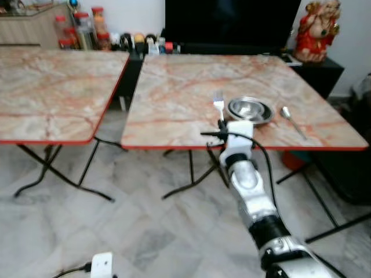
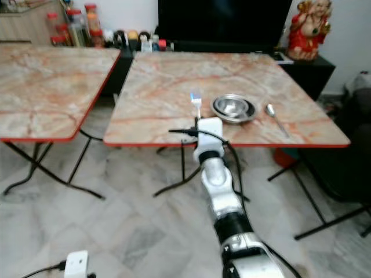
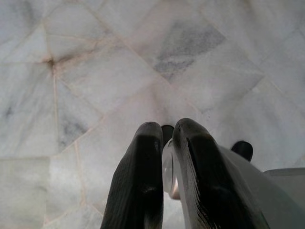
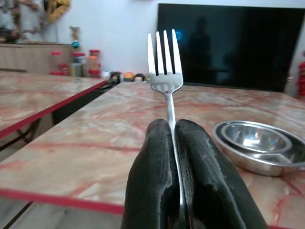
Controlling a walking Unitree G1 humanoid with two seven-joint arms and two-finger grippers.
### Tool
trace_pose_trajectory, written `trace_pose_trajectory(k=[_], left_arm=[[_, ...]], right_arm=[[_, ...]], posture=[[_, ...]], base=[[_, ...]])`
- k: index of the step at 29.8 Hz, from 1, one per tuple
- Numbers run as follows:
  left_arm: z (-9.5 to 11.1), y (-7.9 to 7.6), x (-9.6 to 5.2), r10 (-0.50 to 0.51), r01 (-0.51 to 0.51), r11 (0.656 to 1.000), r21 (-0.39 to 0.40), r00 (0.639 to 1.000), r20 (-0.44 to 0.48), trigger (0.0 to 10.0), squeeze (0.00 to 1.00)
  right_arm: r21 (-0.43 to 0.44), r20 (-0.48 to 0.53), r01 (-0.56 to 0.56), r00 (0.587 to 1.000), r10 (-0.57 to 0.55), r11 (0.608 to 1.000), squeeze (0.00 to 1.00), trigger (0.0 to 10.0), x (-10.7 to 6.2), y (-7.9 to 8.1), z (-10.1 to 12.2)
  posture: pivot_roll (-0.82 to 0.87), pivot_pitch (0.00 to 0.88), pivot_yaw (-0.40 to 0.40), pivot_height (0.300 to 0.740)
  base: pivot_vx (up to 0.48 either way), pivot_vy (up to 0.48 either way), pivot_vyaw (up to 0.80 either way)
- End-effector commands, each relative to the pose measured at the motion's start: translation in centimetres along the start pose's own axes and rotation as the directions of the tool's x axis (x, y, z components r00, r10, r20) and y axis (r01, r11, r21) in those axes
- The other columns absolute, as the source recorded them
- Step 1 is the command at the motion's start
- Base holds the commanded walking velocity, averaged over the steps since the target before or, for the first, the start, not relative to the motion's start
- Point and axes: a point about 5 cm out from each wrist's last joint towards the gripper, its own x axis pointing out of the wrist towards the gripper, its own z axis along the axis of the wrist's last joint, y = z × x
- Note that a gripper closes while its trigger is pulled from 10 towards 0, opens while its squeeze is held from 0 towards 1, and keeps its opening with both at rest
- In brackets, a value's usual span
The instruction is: Setting the table
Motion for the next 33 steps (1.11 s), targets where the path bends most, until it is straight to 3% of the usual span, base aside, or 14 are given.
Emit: trace_pose_trajectory(k=[1,5,9,14,23,33], left_arm=[[0.1,0.3,0.0,0.018,-0.018,1.0,-0.008,1.0,0.009,10.0,0.0],[0.9,0.5,0.1,0.036,-0.035,0.999,-0.021,0.998,0.057,10.0,0.0],[3.6,0.6,0.3,0.03,-0.021,0.999,-0.049,0.978,0.208,10.0,0.0],[6.0,-0.1,0.4,0.003,0.008,0.999,-0.036,0.952,0.307,10.0,0.0],[7.6,0.0,0.5,0.008,0.004,0.999,-0.033,0.933,0.36,10.0,0.0],[7.4,-0.2,0.6,-0.018,0.022,1.0,-0.007,0.942,0.336,10.0,0.0]], right_arm=[[-0.014,0.02,-0.002,1.0,0.003,1.0,0.0,10.0,0.4,-0.2,0.8],[-0.013,0.019,-0.002,1.0,0.003,1.0,0.0,10.0,0.4,-0.2,0.8],[-0.006,0.018,0.0,1.0,0.0,1.0,0.0,10.0,0.4,-0.2,0.8],[-0.002,0.017,-0.002,1.0,0.002,1.0,0.0,10.0,0.4,-0.2,0.7],[-0.004,0.019,0.002,1.0,-0.002,1.0,0.0,10.0,0.5,-0.4,0.8],[0.018,0.023,0.046,0.999,-0.047,0.999,0.0,10.0,0.6,-1.4,0.9]], posture=[[0.05,0.0,-0.051,0.714],[0.05,0.0,-0.051,0.714],[0.05,0.0,-0.054,0.714],[0.06,0.0,-0.057,0.714],[0.05,0.0,-0.053,0.714],[0.06,0.0,-0.028,0.714]], base=[[0.326,0.0,0.0],[0.325,0.0,0.0],[0.327,0.0,0.0],[0.328,0.0,0.0],[0.368,0.0,0.0],[0.392,0.0,0.0]])
